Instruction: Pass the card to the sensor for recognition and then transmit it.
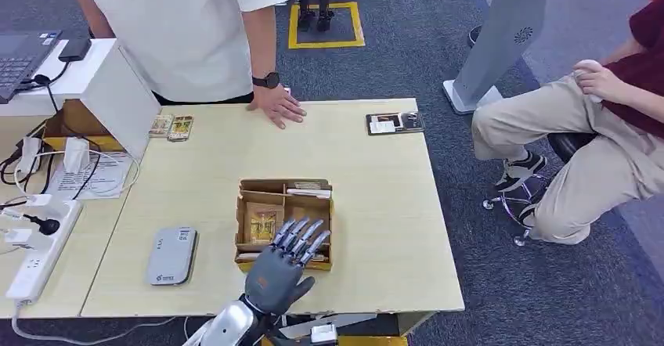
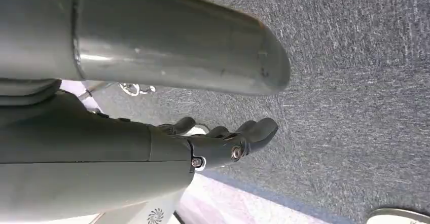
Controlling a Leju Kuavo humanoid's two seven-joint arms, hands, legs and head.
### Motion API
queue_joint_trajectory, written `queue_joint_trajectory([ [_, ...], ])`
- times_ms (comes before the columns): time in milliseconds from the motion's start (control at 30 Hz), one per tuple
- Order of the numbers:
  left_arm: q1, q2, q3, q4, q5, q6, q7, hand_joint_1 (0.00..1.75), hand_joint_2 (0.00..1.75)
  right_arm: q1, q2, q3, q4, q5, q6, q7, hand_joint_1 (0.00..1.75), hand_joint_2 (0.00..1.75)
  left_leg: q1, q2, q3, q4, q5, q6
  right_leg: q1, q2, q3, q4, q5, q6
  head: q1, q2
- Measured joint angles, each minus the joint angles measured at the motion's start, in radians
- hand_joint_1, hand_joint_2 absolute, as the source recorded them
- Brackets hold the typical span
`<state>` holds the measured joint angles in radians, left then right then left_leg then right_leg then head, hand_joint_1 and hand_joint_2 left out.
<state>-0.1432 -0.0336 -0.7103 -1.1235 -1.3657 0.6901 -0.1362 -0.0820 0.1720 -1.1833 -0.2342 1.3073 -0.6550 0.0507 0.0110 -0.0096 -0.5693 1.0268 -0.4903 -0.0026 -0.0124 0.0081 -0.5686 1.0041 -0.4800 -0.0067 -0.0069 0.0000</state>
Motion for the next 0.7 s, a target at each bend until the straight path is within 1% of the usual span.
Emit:
queue_joint_trajectory([
  [100, -0.001, 0.0, 0.0, 0.011, 0.002, 0.0, 0.0, 0.0, 1.75, 0.0, 0.0, 0.0, 0.0, 0.0, 0.0, 0.0, 0.0, 0.0, 0.0, 0.0, 0.0, 0.0, 0.0, 0.0, 0.0, 0.0, 0.0, 0.0, 0.0, 0.0, 0.0, 0.0],
  [167, -0.004, 0.0, 0.0, 0.021, 0.005, 0.0, 0.011, 0.0, 1.75, 0.0, 0.0, 0.0, 0.0, 0.0, 0.0, 0.0, 0.0, 0.0, 0.0, 0.0, 0.0, 0.0, 0.0, 0.0, 0.0, 0.0, 0.0, 0.0, 0.0, 0.0, 0.0, 0.0],
  [267, -0.013, -0.003, 0.0, 0.034, -0.006, 0.0, 0.059, 0.0, 1.75, 0.0, 0.0, 0.0, 0.0, 0.0, 0.0, 0.001, 0.0, 0.0, 0.0, 0.0, 0.0, 0.0, 0.0, 0.0, 0.0, 0.0, 0.0, 0.0, 0.0, 0.0, 0.0, 0.0],
  [367, -0.019, -0.011, 0.0, 0.038, -0.014, 0.0, 0.087, 0.0, 1.75, 0.0, 0.0, 0.0, 0.0, 0.001, 0.0, 0.002, 0.0, 0.0, 0.0, 0.0, 0.0, 0.0, 0.0, 0.0, 0.0, 0.0, 0.0, 0.0, 0.0, 0.0, 0.0, 0.0],
  [600, -0.023, -0.018, 0.0, 0.045, -0.021, 0.0, 0.098, 0.0, 1.75, 0.0, 0.0, 0.0, 0.0, 0.001, 0.0, 0.002, 0.0, 0.0, 0.0, 0.0, 0.0, 0.0, 0.0, 0.0, 0.0, 0.0, 0.0, 0.0, 0.0, 0.0, 0.0, 0.0],
  [633, -0.023, -0.018, 0.0, 0.045, -0.023, 0.0, 0.1, 0.03, 1.75, 0.0, 0.0, 0.0, 0.0, 0.002, 0.0, 0.003, 0.0, 0.0, 0.0, 0.0, 0.0, 0.0, 0.0, 0.0, 0.0, 0.0, 0.0, 0.0, 0.0, 0.0, 0.0, 0.0],
  [667, -0.023, -0.018, 0.0, 0.045, -0.023, 0.0, 0.105, 0.47, 1.75, 0.0, 0.0, 0.0, 0.0, 0.001, 0.0, 0.003, 0.0, 0.0, 0.0, 0.0, 0.0, 0.0, 0.0, 0.0, 0.0, 0.0, 0.0, 0.0, 0.0, 0.0, 0.0, 0.0],
  [700, -0.023, -0.018, 0.0, 0.045, -0.023, 0.0, 0.106, 0.47, 1.75, 0.0, 0.0, 0.0, 0.0, 0.001, 0.0, 0.003, 0.0, 0.0, 0.0, 0.0, 0.0, 0.0, 0.0, 0.0, 0.0, 0.0, 0.0, 0.0, 0.0, 0.0, 0.0, 0.0],
])
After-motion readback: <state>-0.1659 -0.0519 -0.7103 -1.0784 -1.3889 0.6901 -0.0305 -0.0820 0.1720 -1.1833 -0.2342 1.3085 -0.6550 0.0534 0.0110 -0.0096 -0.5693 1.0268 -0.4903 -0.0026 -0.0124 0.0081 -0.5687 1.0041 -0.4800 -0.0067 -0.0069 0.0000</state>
